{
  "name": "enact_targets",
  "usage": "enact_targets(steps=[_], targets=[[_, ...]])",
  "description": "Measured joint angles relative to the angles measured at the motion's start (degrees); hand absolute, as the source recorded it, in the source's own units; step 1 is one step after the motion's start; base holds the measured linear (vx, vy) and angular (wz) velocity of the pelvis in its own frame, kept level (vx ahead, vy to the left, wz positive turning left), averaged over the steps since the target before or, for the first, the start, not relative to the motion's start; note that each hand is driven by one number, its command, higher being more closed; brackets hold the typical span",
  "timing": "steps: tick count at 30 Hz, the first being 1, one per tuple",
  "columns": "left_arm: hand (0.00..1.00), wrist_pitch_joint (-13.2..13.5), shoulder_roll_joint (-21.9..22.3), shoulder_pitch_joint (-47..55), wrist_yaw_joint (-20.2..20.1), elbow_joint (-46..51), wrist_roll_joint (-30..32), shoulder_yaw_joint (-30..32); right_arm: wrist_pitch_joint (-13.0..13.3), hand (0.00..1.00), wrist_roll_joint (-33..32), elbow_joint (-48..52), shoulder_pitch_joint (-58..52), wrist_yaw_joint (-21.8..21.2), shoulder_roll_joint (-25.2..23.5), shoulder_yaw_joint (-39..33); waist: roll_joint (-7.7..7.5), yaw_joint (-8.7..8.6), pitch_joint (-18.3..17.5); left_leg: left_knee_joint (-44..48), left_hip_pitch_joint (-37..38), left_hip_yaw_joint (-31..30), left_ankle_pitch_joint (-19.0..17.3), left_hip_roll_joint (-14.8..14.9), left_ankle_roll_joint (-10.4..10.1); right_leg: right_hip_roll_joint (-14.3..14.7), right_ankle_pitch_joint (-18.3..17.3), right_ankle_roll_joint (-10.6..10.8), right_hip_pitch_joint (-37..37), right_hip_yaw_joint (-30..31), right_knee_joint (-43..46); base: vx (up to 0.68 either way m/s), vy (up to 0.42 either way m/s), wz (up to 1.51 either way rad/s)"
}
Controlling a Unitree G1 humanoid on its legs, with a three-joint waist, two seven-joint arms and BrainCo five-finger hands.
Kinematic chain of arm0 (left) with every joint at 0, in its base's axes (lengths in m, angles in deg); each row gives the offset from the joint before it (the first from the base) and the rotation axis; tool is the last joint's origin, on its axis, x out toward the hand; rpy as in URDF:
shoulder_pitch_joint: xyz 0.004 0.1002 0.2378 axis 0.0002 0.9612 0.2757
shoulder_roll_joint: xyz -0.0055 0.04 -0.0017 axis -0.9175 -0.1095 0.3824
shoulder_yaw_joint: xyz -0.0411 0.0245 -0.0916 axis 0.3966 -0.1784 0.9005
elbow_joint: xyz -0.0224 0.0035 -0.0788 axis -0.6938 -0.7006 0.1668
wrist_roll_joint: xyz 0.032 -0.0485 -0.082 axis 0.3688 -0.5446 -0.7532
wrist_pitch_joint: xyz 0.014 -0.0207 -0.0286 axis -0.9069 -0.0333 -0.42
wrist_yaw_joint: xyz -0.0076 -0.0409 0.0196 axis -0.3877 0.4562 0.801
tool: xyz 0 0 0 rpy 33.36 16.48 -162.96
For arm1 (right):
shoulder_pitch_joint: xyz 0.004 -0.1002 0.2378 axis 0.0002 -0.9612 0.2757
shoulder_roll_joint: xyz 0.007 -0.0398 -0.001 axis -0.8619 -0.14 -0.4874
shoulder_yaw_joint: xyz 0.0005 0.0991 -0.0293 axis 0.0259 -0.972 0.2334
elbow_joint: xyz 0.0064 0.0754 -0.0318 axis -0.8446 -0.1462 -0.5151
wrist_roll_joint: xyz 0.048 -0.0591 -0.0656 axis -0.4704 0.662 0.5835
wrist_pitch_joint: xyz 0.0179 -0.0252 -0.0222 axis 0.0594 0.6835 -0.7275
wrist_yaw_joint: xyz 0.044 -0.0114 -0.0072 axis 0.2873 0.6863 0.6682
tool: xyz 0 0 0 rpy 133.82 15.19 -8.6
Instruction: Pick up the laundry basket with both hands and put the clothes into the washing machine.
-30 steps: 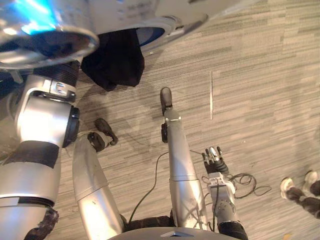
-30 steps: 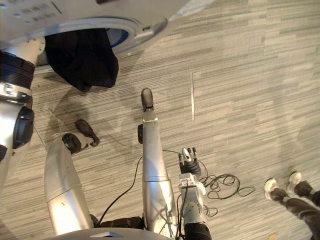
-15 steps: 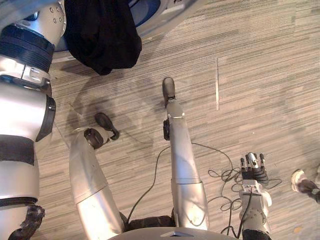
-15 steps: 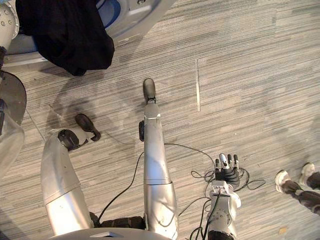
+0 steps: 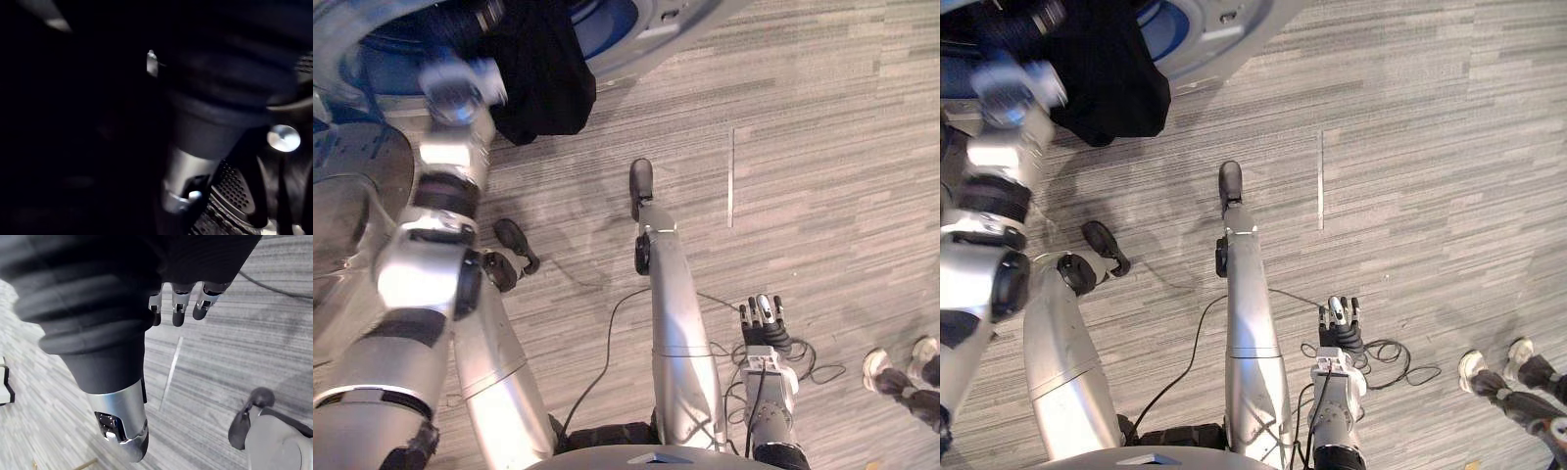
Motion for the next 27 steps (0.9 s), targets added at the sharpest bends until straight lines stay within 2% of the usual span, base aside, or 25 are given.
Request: enact_targets(steps=[1, 2, 4, 7, 8, 9, 10, 13, 16, 18, 19, 21, 23, 27], targets=[[0.0, 0.2, 0.9, 0.5, -0.6, 0.0, -4.5, 0.2, -0.1, 0.0, 0.0, 0.1, 0.7, 0.6, -0.2, 0.1, 0.0, 0.21, 0.0, -0.1, 0.6, 0.0, 0.0, 0.0, 0.0, 0.0, -0.1, 0.0, 0.5, 0.0, 0.0, 0.04, -0.01, 0.08], [0.0, 0.5, 2.9, 2.5, -1.7, 0.5, -14.2, 1.1, -0.1, 0.0, 0.0, 0.6, 2.1, 1.3, -0.4, 0.7, -0.03, 0.37, 0.0, -0.4, 1.7, 0.0, 0.0, 0.0, -0.1, 0.0, -0.4, 0.0, 1.4, -0.1, 0.2, 0.0, 0.0, 0.0], [0.0, 0.9, 4.4, 6.8, -3.1, 2.7, -21.3, 2.1, -0.2, 0.0, 0.3, 1.5, 4.0, 1.9, -0.4, 2.6, 0.04, 0.46, -0.1, -0.7, 3.4, -0.1, -0.3, 0.0, -0.5, 0.0, -1.5, -0.2, 2.6, -0.2, 0.7, 0.01, -0.009, 0.02], [0.0, 1.1, 7.7, 16.3, -4.8, 7.1, -25.3, 3.2, -0.2, 0.0, 0.6, 5.0, 6.0, 2.8, -0.5, 5.9, 0.07, 0.52, -0.1, -3.5, 6.4, -0.2, 0.1, -0.9, -1.4, -0.9, -2.4, -1.0, 5.1, -1.0, -0.1, 0.03, -0.027, 0.16], [0.0, 1.3, 9.4, 20.6, -5.2, 8.4, -27.0, 2.6, -0.1, 0.0, 2.6, 6.5, 6.5, 3.0, -0.5, 6.7, 0.09, 0.79, -0.1, -4.9, 7.8, -0.3, 0.6, -1.3, -1.8, -1.2, -2.9, -1.1, 6.2, -1.4, -0.3, 0.05, -0.038, 0.26], [0.0, 1.3, 10.2, 23.0, -5.2, 9.1, -27.5, 2.1, -0.1, 0.0, 3.4, 7.4, 6.7, 3.1, -0.6, 7.1, 0.09, 1.05, -0.1, -5.6, 8.6, -0.3, 0.8, -1.4, -2.0, -1.4, -3.1, -1.4, 6.8, -1.6, -0.5, 0.08, -0.056, 0.33], [0.0, 1.4, 11.9, 30.4, -5.2, 11.7, -28.0, -0.4, 0.1, 0.0, 6.0, 10.3, 7.0, 3.1, -0.5, 8.5, 0.12, 1.63, -0.1, -8.1, 11.3, -0.5, 1.8, -2.2, -2.5, -2.2, -3.7, -1.8, 9.2, -2.6, -0.9, 0.08, -0.051, 0.26], [0.0, 1.5, 13.4, 39.5, -5.9, 18.3, -27.9, -4.7, 0.9, 0.0, 7.6, 12.9, 7.0, 3.1, -0.9, 10.4, 0.26, 2.45, -0.2, -10.7, 14.8, -2.0, 3.1, -3.4, -3.5, -3.2, -4.7, -2.7, 12.9, -4.6, -1.0, 0.1, -0.066, 0.35], [0.0, 1.9, 14.3, 47.5, -9.2, 25.1, -26.7, -9.6, 1.2, 0.0, 13.4, 16.7, 6.7, 3.2, -0.8, 11.7, 0.73, 4.3, -0.4, -14.2, 18.7, -3.1, 4.4, -5.0, -4.0, -4.9, -6.4, -3.5, 16.9, -7.0, -1.1, 0.09, -0.067, 0.43], [0.0, 2.5, 15.3, 51.5, -10.9, 27.0, -25.3, -9.9, 1.3, 0.0, 19.4, 18.3, 6.7, 3.5, -0.3, 13.0, 1.21, 5.35, -0.7, -15.8, 21.4, -3.5, 4.8, -5.6, -4.3, -5.5, -7.2, -3.6, 19.7, -7.8, -1.5, 0.08, -0.066, 0.3], [0.0, 2.5, 15.8, 53.3, -11.6, 27.4, -24.7, -10.1, 1.4, 0.0, 21.9, 19.2, 6.6, 4.0, 0.2, 13.7, 1.71, 5.61, -1.0, -16.6, 22.5, -3.7, 5.0, -6.1, -4.2, -6.1, -7.7, -3.6, 21.0, -8.4, -1.5, 0.08, -0.048, 0.34], [0.0, 2.5, 17.0, 57.9, -13.0, 27.5, -24.0, -11.1, 1.6, 0.0, 27.9, 20.4, 7.1, 5.6, 1.1, 14.7, 3.94, 6.28, -2.8, -18.3, 24.3, -4.8, 5.4, -7.4, -4.2, -7.4, -8.9, -3.5, 23.4, -9.9, -1.7, 0.11, -0.046, 0.44], [0.0, 2.4, 17.5, 60.9, -13.8, 27.4, -22.5, -11.8, 1.6, 0.0, 32.4, 20.6, 7.8, 6.1, 1.9, 15.3, 5.19, 7.07, -4.9, -19.0, 24.7, -5.5, 5.6, -8.3, -4.2, -8.3, -9.8, -3.5, 23.9, -10.7, -1.2, 0.11, -0.044, 0.35], [0.0, 2.3, 17.9, 62.9, -14.6, 27.2, -22.1, -11.9, 1.6, 0.0, 36.3, 19.9, 11.5, 7.1, 2.8, 16.8, 5.75, 8.08, -5.7, -19.4, 26.0, -6.6, 5.6, -9.3, -4.2, -9.9, -11.5, -3.5, 25.5, -12.0, 0.3, 0.11, -0.043, 0.24]])
